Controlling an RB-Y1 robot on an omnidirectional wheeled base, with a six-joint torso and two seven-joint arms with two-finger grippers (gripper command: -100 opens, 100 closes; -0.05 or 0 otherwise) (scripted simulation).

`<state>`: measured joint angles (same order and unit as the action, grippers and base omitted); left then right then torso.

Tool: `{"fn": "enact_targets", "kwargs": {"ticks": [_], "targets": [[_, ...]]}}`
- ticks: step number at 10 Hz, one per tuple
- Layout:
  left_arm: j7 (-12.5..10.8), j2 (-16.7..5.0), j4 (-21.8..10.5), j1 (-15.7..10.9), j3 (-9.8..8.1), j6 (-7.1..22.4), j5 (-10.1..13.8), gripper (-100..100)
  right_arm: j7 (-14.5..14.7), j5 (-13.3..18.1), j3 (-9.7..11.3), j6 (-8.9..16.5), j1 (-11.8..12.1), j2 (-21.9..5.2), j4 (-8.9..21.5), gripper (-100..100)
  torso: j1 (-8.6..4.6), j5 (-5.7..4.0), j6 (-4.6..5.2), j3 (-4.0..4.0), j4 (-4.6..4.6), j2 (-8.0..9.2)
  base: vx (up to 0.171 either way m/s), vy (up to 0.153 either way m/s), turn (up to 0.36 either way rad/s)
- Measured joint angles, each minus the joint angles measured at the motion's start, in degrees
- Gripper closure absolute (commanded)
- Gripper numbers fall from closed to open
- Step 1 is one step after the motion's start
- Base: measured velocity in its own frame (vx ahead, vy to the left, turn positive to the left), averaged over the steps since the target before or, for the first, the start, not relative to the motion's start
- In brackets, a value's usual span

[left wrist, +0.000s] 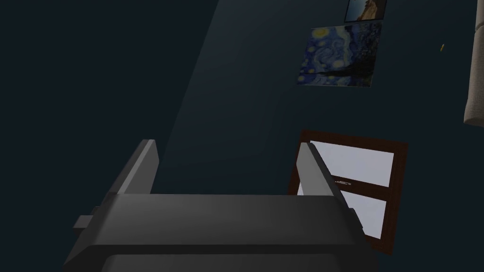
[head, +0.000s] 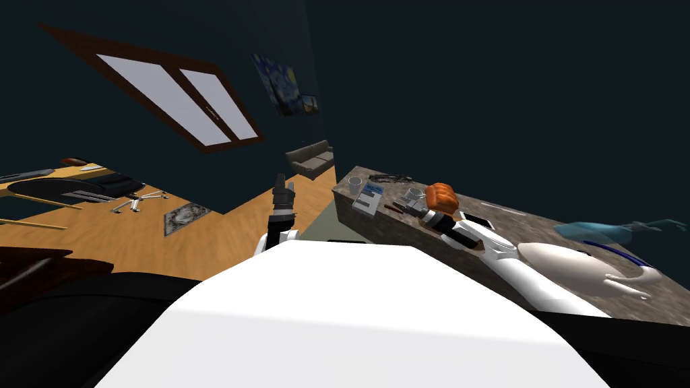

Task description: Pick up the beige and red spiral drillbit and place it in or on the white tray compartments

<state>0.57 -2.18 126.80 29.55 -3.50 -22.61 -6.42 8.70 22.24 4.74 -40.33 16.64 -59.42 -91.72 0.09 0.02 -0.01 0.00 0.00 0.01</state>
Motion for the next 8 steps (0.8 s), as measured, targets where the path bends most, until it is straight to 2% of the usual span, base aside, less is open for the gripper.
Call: {"fn": "enact_targets", "kwargs": {"ticks": [1, 3, 5, 8], "targets": [[0.0, 0.0, 0.0, 0.0, 0.00, 0.0, 0.0, 0, 0.0, 1.0, 1.0, -0.6, -0.8, -1.6, 2.8, -100, 0.03, 0.01, -0.02, 0.00, 0.00, 0.00, -0.002, 0.026, 0.101], [0.0, 0.0, 0.0, 0.0, 0.00, 0.0, 0.0, 0, 0.4, 2.2, 1.8, -1.4, -0.2, -4.3, 5.2, -100, 0.00, 0.00, 0.01, 0.00, 0.00, 0.01, -0.001, 0.023, 0.126], [0.0, 0.0, 0.0, 0.0, 0.00, 0.0, 0.0, 0, 0.2, 3.2, 2.5, -0.7, 0.9, -7.1, 5.3, -100, -0.02, 0.00, 0.01, 0.01, 0.01, 0.02, -0.005, 0.016, 0.143], [0.0, 0.0, 0.0, 0.0, 0.00, 0.0, 0.0, 0, 0.4, 5.3, 5.0, -1.5, 0.6, -10.5, 10.0, -100, 0.02, 0.01, -0.01, 0.00, 0.00, 0.01, -0.007, 0.032, 0.279]]}}
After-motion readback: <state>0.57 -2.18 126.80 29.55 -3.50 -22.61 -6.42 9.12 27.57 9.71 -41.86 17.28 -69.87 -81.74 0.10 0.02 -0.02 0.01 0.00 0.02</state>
